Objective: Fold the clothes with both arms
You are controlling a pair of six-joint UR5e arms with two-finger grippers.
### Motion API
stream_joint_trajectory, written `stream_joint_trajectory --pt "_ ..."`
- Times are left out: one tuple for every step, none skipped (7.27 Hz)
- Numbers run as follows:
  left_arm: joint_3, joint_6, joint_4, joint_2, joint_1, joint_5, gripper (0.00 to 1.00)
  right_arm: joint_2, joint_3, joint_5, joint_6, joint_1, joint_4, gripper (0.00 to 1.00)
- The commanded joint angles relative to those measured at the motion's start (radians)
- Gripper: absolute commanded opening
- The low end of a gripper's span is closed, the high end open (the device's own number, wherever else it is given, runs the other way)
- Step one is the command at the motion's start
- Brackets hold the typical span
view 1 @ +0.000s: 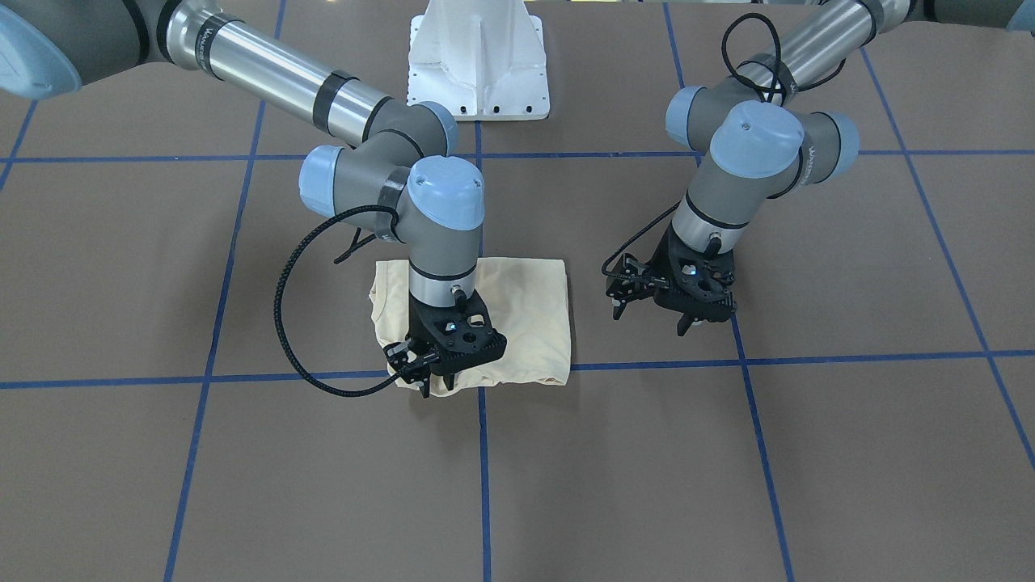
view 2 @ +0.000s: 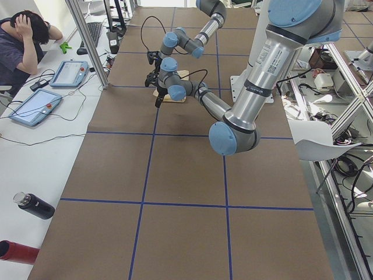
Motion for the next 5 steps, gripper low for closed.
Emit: stream_joint_trajectory --pt "-0.066 0.012 0.01 0.038 -0.001 -0.078 1.0 0.018 0.022 0.228 0.018 0.078 -0.059 1.0" --pt "-0.101 0.013 0.015 0.059 -0.003 -0.086 1.0 0.0 0.089 0.252 0.021 0.089 -0.167 1.0" --pt "-0.105 0.015 0.015 0.061 -0.011 -0.093 1.0 -0.029 0.181 0.254 0.042 0.089 -0.291 1.0" --pt "-0.115 0.06 0.018 0.072 -0.018 -0.101 1.0 -0.103 0.3 0.258 0.088 0.093 -0.349 1.0" --pt "-0.137 0.144 0.047 0.099 -0.049 -0.101 1.0 -0.21 0.411 0.319 0.084 0.139 -0.355 1.0"
